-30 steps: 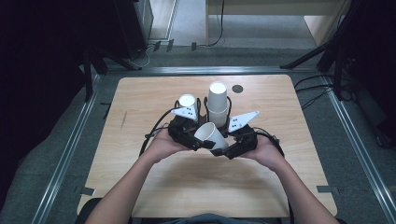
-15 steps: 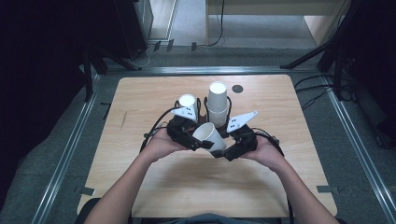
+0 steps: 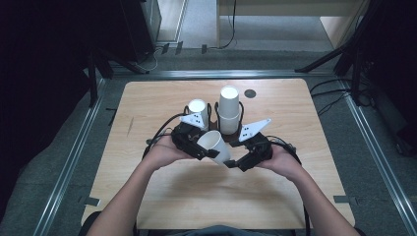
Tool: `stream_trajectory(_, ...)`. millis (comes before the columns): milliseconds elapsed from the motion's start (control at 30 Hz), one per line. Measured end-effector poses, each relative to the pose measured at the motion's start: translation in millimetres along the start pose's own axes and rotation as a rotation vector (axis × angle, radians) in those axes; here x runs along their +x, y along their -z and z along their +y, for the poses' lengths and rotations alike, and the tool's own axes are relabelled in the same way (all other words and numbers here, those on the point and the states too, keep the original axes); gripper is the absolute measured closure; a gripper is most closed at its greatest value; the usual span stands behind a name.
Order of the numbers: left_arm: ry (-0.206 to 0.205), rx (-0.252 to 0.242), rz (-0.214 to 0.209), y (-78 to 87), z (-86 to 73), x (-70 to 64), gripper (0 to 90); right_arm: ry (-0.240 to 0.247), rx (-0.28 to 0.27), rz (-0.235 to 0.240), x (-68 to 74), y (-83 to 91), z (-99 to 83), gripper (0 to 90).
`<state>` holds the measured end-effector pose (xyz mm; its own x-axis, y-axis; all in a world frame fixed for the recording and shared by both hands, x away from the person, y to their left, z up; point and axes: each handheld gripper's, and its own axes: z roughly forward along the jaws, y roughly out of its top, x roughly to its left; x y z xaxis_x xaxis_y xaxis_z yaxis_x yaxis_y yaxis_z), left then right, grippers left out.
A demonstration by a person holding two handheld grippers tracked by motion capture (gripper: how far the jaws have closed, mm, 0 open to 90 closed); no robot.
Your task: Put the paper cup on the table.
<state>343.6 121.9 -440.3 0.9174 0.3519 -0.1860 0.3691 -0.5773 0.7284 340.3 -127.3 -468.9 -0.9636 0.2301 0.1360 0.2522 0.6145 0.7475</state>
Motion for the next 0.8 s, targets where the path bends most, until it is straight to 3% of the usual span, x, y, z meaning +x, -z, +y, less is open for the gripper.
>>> stream_trajectory(633,0.016,0.073,0.054,12.8,-11.9,7.1,24.0,-0.036,-0.027,-0.077,-8.7,17.9,-5.5,22.2)
stream_trajectory(800,0.000,0.090,0.077,19.4,-13.9,9.1,24.0,-0.039,-0.025,-0.099,-12.2,22.8,-8.2,22.2)
